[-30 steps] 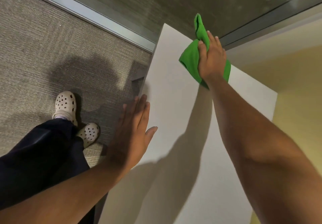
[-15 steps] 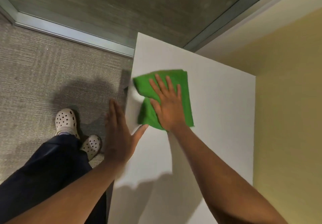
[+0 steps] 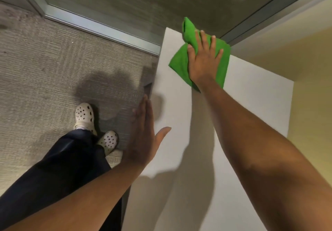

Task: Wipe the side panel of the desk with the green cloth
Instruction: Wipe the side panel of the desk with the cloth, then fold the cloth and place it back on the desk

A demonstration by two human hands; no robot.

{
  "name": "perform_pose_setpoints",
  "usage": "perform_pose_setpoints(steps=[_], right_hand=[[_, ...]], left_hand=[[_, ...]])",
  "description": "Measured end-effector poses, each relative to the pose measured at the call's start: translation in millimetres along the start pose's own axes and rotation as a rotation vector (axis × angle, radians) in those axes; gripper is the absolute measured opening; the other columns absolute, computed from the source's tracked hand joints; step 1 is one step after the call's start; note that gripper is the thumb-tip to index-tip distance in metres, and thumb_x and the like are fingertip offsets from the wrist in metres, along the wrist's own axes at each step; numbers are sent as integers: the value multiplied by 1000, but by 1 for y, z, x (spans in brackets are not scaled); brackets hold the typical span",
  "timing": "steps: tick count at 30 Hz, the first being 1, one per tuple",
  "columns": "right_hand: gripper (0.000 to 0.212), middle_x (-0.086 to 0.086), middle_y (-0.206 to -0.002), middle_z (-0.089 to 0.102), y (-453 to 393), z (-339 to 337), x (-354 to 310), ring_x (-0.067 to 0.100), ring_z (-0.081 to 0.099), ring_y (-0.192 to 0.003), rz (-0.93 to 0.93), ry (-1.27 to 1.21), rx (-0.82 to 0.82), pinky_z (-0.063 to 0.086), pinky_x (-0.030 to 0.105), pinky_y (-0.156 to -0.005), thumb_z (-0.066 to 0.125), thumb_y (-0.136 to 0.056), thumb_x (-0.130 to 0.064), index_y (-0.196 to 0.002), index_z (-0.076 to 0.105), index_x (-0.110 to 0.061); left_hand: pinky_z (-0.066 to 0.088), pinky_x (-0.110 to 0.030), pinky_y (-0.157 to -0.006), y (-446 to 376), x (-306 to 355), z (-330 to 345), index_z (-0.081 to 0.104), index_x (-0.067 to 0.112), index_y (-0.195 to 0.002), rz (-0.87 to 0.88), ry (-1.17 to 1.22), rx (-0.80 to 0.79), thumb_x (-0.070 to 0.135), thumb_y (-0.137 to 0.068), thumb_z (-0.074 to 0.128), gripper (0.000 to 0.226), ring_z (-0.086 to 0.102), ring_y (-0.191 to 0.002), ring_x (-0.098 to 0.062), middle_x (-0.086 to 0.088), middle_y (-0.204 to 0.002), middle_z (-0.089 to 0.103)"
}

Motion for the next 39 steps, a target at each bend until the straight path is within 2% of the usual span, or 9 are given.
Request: perform_pose_setpoints(steps=[6, 11, 13, 16, 20, 25, 31, 36, 39], right_hand=[[61, -8, -177, 8, 97, 18, -51, 31, 3, -164, -252, 40, -104, 8, 67, -128, 23, -109, -56, -166, 13, -38], [64, -8, -177, -5, 175, 31, -38, 31, -8, -163, -139, -3, -197, 4, 69, -127, 20, -108, -58, -166, 3, -38], [66, -7, -177, -6, 200, 36, -40, 33, -10, -163, -45, -55, -226, 2, 70, -127, 23, -108, -59, -167, 1, -36], [69, -8, -177, -1, 233, 36, -46, 34, -8, -163, 107, -184, -224, 1, 73, -125, 32, -107, -58, -167, 8, -34], [71, -12, -176, -4, 235, 30, -53, 25, -16, -163, 236, -379, -257, -10, 68, -123, 32, -104, -60, -167, 8, -35], [57, 6, -163, 44, 217, -23, -9, 26, 38, -152, 378, -470, 10, 27, 44, -127, 56, -100, -43, -152, 49, -19], [78, 14, -153, 48, 210, -15, 49, 36, 46, -139, 491, -394, -243, 44, 49, -114, 79, -89, -30, -157, 42, -14], [35, 16, -113, 74, 209, -24, 73, 35, 68, -111, 560, -487, -303, 53, 37, -91, 76, -83, -17, -117, 75, -11], [25, 13, -101, 75, 210, -65, 92, 31, 67, -101, 576, -539, -233, 44, 32, -80, 80, -85, -21, -108, 79, -11]], left_hand=[[20, -61, -126, -4, -4, -1, 4, -2, -162, -29, 87, -113, 74, -89, 42, 112, 12, -159, -34, -22, -171, 8], [4, -64, -127, 9, -3, -47, -2, 4, -163, 218, -78, -289, 76, -98, 18, 99, -3, -161, -32, -17, -174, -5], [9, -59, -128, 0, -5, -76, 12, 6, -164, 239, -70, -268, 71, -101, 21, 91, 9, -161, -30, -16, -174, 9], [39, -50, -115, -31, 0, -97, 41, 11, -153, 200, -42, -244, 63, -103, 35, 72, 49, -139, -30, -14, -150, 52], [54, -44, -96, -85, 20, -83, 48, 15, -146, 58, 70, -389, 44, -100, 59, 56, 61, -117, -27, -10, -134, 59], [52, -30, -91, -129, 40, -64, 61, 9, -137, -60, 56, -525, 21, -90, 78, 51, 69, -113, -30, -16, -126, 70], [47, -20, -67, -152, 45, -53, 67, 15, -120, -103, 38, -648, 11, -81, 85, 43, 70, -95, -23, -5, -99, 72], [52, -22, -73, -173, 87, -57, 68, 19, -114, 51, 49, -797, 12, -81, 85, 38, 68, -90, -13, 7, -92, 69], [52, -19, -74, -187, 132, -66, 66, 19, -118, 209, 61, -856, 12, -84, 83, 39, 70, -94, -16, 2, -102, 71]])
Point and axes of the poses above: each hand's wrist, its own y-axis away from the middle knuckle, its own z-axis out of the palm, x = y × z, the point moved 10 cm from there along -y, towards the middle knuckle
